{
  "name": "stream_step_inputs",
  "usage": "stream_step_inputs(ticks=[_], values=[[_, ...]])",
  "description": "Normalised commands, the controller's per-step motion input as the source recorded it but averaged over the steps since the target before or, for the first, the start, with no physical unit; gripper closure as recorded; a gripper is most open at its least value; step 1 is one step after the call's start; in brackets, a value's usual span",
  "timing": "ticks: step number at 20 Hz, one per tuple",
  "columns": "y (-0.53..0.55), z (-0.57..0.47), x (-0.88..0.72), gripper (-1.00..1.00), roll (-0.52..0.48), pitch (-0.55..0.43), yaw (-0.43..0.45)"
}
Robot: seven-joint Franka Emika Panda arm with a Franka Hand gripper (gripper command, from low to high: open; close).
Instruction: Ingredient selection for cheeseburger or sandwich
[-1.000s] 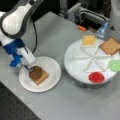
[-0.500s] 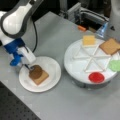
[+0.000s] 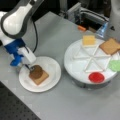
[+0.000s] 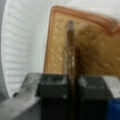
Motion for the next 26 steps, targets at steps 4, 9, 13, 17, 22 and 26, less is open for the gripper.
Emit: stream_step_inputs(ticks=[4, 9, 13, 17, 22, 26], values=[[0.14, -0.08, -0.23, 1.0, -0.224, -0.117, 0.016], [0.13, -0.06, -0.25, -1.0, -0.224, -0.115, 0.019], [0.13, -0.04, -0.26, -1.0, -0.225, -0.108, 0.017], [0.13, -0.04, -0.25, -1.0, -0.224, -0.112, 0.016], [0.13, -0.03, -0.25, -1.0, -0.236, -0.107, 0.018], [0.14, -0.01, -0.25, -1.0, -0.237, -0.104, 0.017]])
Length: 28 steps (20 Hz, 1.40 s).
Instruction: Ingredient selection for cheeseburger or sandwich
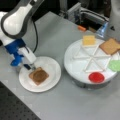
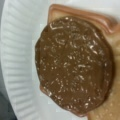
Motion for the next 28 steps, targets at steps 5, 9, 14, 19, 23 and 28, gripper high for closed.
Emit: stream_step_inputs(ticks=[5, 9, 14, 19, 23, 28], values=[[0.14, 0.05, -0.26, -1.0, -0.25, -0.09, 0.014], [0.18, 0.18, -0.28, -1.0, -0.307, -0.058, 0.001], [0.32, 0.36, -0.35, -1.0, -0.387, 0.014, -0.02], [0.51, 0.3, -0.36, -1.0, -0.427, 0.032, -0.091], [0.61, 0.22, -0.35, -1.0, -0.484, 0.005, -0.137], [0.63, 0.15, -0.44, -1.0, -0.566, -0.073, -0.157]])
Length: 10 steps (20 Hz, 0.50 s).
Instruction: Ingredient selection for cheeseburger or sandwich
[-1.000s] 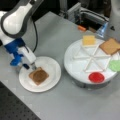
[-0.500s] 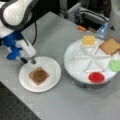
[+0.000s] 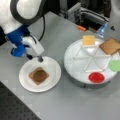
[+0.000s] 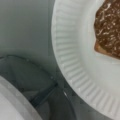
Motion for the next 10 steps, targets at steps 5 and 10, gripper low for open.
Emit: stream_step_inputs(ticks=[5, 10], values=[[0.52, 0.05, -0.6, -1.0, -0.581, -0.156, -0.155], [0.32, -0.01, -0.57, -1.0, -0.485, -0.218, -0.11]])
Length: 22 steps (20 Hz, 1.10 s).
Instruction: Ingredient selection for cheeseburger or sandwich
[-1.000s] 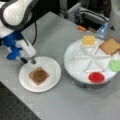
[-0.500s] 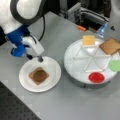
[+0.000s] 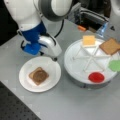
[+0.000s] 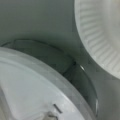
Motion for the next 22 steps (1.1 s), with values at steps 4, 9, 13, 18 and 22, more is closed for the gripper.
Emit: stream_step_inputs(ticks=[4, 9, 13, 18, 22], values=[[0.24, 0.01, -0.46, -1.0, -0.377, -0.188, -0.08], [0.26, -0.03, -0.34, -1.0, -0.304, -0.157, -0.075], [0.31, -0.07, -0.36, -1.0, -0.253, -0.128, -0.073], [0.34, -0.11, -0.41, -1.0, -0.241, -0.147, -0.058], [0.3, -0.16, -0.48, -1.0, -0.239, -0.172, -0.031]])
